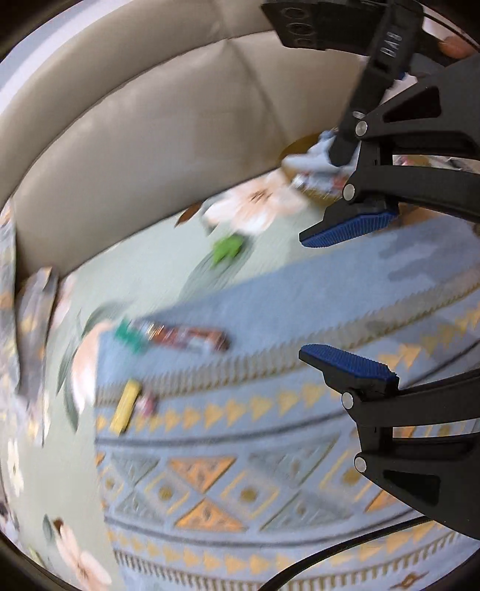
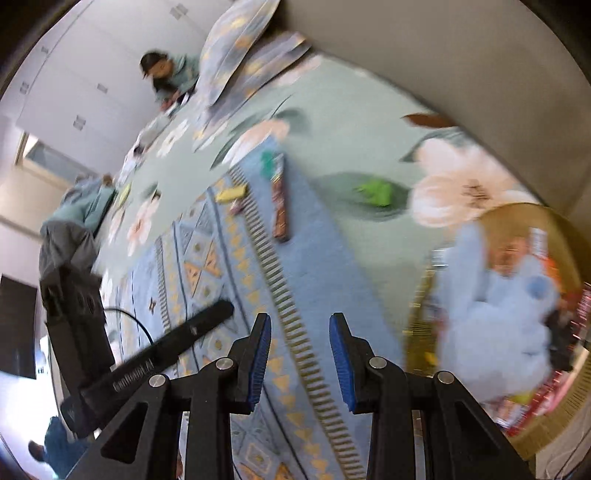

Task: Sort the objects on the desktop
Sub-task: 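Grasp the pink figurine with the left tool while the right grasps the long snack stick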

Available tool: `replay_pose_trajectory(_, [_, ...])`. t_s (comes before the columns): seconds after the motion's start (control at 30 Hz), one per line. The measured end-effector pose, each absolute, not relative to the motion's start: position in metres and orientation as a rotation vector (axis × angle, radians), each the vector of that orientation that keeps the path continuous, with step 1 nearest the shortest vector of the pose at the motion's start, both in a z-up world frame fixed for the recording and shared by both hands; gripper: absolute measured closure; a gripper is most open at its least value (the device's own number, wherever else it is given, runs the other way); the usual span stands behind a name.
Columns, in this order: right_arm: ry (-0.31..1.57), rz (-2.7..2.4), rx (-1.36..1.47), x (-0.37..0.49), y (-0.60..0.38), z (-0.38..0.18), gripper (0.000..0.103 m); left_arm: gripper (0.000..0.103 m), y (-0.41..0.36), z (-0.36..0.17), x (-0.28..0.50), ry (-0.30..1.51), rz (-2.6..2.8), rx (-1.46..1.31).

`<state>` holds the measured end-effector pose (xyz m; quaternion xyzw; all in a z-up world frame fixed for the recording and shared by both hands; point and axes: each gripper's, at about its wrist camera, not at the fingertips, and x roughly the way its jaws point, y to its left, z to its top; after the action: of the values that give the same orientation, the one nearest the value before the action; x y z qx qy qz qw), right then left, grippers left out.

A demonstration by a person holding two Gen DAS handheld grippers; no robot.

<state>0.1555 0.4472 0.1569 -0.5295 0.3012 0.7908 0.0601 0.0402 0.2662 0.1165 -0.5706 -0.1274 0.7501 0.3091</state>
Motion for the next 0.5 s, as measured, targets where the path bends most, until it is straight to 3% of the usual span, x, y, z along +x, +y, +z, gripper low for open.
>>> replay_pose_trajectory(0.5, [0.913, 2.325, -1.761, 0.034, 0.434, 0.087, 0.071, 0.051, 0.267, 0.048, -0.115, -0.167, 2.213, -1.468])
